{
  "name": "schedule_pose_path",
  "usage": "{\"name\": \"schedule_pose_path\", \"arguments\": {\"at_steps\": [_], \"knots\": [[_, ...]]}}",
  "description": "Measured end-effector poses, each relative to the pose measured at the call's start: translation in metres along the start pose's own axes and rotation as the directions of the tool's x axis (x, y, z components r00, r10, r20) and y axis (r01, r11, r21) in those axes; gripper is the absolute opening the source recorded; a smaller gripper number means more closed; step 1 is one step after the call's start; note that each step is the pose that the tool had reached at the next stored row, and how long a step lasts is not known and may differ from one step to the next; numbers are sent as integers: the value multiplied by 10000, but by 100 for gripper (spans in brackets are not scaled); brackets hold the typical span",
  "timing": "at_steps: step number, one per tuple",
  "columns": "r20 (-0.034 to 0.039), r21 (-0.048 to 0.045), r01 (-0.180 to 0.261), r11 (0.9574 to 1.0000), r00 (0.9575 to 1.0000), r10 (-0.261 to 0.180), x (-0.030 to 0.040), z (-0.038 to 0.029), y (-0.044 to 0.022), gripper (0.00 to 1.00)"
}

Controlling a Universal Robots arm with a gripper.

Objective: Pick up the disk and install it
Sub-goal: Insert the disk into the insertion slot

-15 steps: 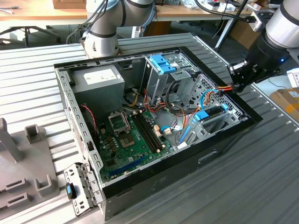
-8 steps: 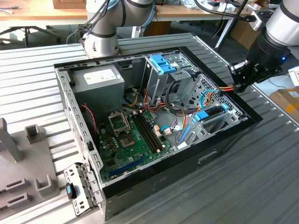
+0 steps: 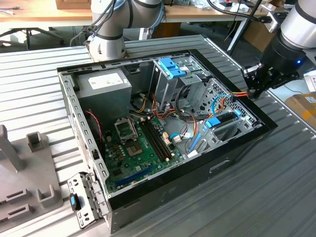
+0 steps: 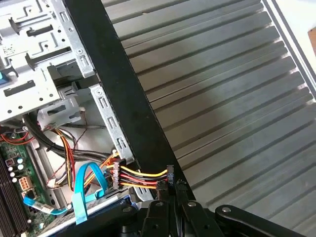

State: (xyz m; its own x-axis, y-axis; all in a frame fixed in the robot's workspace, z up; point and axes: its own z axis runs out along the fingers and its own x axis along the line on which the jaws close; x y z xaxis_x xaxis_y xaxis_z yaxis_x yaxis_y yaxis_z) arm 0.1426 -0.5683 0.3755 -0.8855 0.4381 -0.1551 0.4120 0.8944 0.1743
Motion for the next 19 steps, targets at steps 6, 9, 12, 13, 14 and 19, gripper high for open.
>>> {"name": "schedule_pose_path", "arguments": {"at_steps": [6,9,12,13,14,19], "knots": [[54,41,-273,9996,9996,273,61,-13,-28,16],[65,52,-316,9995,9995,316,119,-22,-56,16],[104,90,-489,9988,9988,488,140,-23,-66,16],[136,115,-653,9978,9978,652,140,-22,-66,16],[161,135,-788,9968,9968,786,141,-21,-66,16],[343,259,-1706,9850,9849,1697,142,-14,-68,16]]}}
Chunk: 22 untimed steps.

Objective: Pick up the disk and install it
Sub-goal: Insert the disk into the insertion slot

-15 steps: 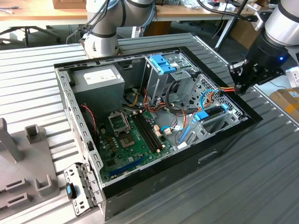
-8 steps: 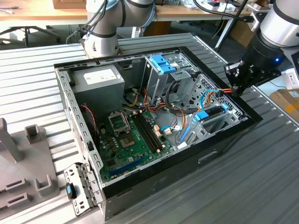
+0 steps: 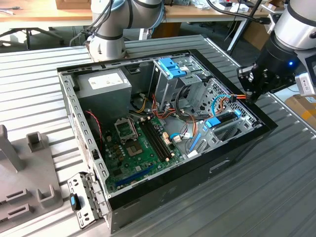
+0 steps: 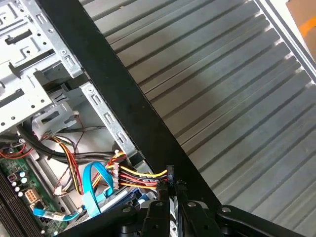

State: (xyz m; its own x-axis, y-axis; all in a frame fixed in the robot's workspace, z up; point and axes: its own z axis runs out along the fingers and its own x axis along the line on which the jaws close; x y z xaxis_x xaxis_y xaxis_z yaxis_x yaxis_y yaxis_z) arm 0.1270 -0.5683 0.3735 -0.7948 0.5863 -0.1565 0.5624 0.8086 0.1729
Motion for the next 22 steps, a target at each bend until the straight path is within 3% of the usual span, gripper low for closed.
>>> {"name": "schedule_pose_path", "arguments": {"at_steps": [3,7,8,11,12,13,17,18,19,22], "knots": [[179,148,-968,9952,9952,965,1,7,-2,16],[188,154,-1008,9948,9948,1006,3,7,-3,16],[195,206,-1110,9936,9937,1106,3,6,-2,16],[178,497,-1230,9912,9923,1223,2,6,-1,16],[170,721,-1233,9897,9923,1224,-4,9,2,16],[142,888,-1236,9884,9923,1228,-12,11,7,16],[155,908,-1243,9881,9922,1234,-12,10,11,16],[140,984,-1316,9864,9913,1308,-13,12,12,16],[29,1142,-1376,9839,9904,1382,-14,11,14,16],[-252,1431,-1417,9795,9889,1467,-15,14,23,16]]}}
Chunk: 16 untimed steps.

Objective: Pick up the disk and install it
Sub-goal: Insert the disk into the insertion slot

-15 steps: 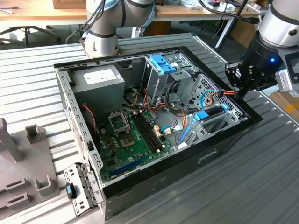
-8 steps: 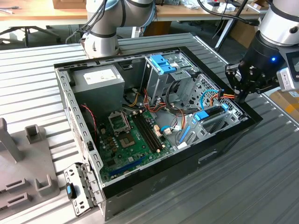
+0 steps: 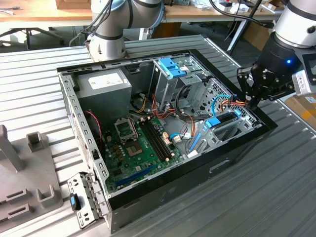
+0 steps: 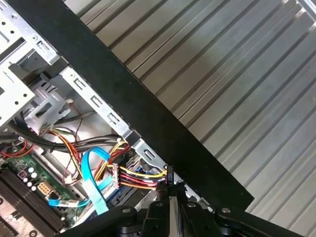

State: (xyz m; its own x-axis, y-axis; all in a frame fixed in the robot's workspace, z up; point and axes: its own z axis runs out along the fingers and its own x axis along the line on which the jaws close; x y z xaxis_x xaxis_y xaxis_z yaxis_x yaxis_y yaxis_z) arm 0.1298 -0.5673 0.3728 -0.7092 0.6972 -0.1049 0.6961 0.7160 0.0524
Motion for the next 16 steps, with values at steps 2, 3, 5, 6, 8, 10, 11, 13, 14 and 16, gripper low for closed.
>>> {"name": "schedule_pose_path", "arguments": {"at_steps": [2,3,5,6,8,10,11,13,14,16], "knots": [[-125,132,-61,9999,9999,63,3,0,4,16],[-219,239,-120,9996,9997,125,6,-1,7,16],[-293,325,-186,9993,9994,196,7,-1,9,16],[-305,338,-191,9992,9993,202,7,-1,9,16],[-316,350,-197,9992,9993,208,7,-1,8,16],[-311,362,-320,9988,9990,331,12,-1,2,16],[-306,372,-410,9985,9986,421,13,-1,2,16],[-293,394,-627,9973,9975,639,15,-1,1,16],[-286,406,-740,9964,9968,752,15,0,0,16],[-266,438,-1053,9935,9940,1065,15,0,0,16]]}}
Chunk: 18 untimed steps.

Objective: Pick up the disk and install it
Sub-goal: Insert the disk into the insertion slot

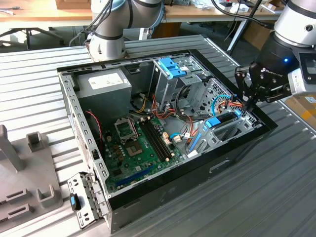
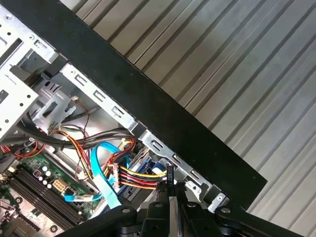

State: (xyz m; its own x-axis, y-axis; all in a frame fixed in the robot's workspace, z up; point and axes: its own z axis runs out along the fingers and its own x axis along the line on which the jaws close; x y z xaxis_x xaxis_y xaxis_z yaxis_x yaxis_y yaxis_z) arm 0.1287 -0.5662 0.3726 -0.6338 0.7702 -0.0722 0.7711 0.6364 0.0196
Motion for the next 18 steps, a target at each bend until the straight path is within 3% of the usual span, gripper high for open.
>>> {"name": "schedule_pose_path", "arguments": {"at_steps": [2,4,7,8,9,10,18], "knots": [[14,48,-677,9977,9977,677,6,4,-7,16],[19,61,-857,9963,9963,857,9,6,-10,16],[26,94,-1410,9900,9900,1410,22,9,-26,16],[-18,67,-1423,9898,9898,1423,25,9,-30,16],[-254,-76,-1448,9894,9892,1445,34,9,-40,16],[-318,-114,-1465,9891,9888,1461,35,8,-40,16],[-384,-131,-1902,9817,9811,1896,36,19,-43,16]]}}
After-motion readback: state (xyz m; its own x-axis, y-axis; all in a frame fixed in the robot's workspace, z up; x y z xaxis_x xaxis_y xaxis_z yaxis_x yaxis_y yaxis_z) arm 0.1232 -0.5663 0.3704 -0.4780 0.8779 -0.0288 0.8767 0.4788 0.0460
